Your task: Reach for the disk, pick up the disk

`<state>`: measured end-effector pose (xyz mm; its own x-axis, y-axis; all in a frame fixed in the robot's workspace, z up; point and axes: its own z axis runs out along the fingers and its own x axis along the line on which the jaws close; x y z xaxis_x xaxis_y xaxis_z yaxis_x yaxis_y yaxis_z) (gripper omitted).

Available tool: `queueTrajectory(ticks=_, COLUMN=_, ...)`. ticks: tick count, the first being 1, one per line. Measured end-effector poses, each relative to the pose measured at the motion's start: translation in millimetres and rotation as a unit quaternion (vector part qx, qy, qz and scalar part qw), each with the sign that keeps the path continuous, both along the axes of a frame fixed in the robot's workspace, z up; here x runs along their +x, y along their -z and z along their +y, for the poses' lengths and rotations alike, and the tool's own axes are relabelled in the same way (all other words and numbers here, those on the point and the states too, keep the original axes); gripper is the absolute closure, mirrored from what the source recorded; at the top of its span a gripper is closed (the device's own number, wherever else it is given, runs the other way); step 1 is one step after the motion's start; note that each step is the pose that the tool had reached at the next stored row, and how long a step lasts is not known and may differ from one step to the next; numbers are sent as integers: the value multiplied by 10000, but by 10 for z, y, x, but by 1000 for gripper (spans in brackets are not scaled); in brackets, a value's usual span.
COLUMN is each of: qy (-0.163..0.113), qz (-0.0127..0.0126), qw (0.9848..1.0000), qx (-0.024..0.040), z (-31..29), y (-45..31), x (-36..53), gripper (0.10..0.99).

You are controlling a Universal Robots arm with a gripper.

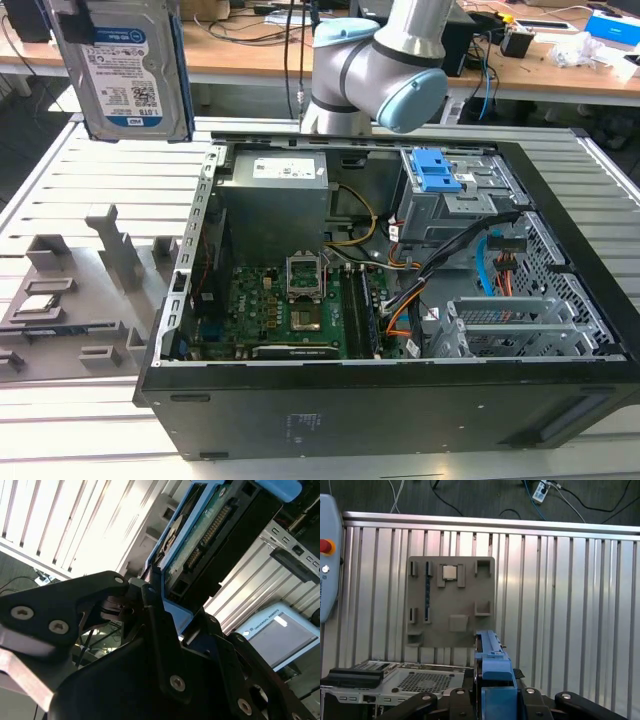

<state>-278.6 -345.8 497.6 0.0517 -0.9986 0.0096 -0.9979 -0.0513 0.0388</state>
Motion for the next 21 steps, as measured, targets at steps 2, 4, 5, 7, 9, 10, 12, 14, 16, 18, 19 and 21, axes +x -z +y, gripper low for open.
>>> queueTrajectory(ticks=2, qy=1, qz=-1, qw=10000, qx=0, z=6, y=1, x=93, gripper=718)
queueTrajectory(ticks=4, qy=-1, qz=0, qw=10000, qx=0, z=10, y=0, x=186, gripper=718)
queueTrajectory(ticks=5, qy=-1, qz=1, qw=10000, qx=0, z=13, y=0, x=224, gripper=718)
queueTrajectory(ticks=7, qy=0, qz=0, qw=10000, qx=0, z=22, y=0, x=382, gripper=718)
queueTrajectory(ticks=9, qy=0, qz=1, qw=10000, qx=0, z=29, y=0, x=486, gripper=718)
queueTrajectory(ticks=10, qy=0, qz=0, qw=10000, qx=0, z=35, y=1, x=572, gripper=718)
queueTrajectory(ticks=12, qy=0, qz=1, qw=10000, qx=0, z=47, y=0, x=781, gripper=718)
queueTrajectory(ticks=14, qy=-2, qz=1, qw=10000, qx=0, z=52, y=0, x=864, gripper=718)
queueTrajectory(ticks=16, qy=-2, qz=1, qw=10000, qx=0, z=64, y=0, x=1062, gripper=718)
queueTrajectory(ticks=18, qy=-1, qz=1, qw=10000, qx=0, z=75, y=0, x=1239, gripper=718)
queueTrajectory(ticks=19, qy=-1, qz=2, qw=10000, qx=0, z=79, y=0, x=1294, gripper=718)
queueTrajectory(ticks=21, qy=-2, qz=2, qw=10000, qx=0, z=83, y=0, x=1375, gripper=718)
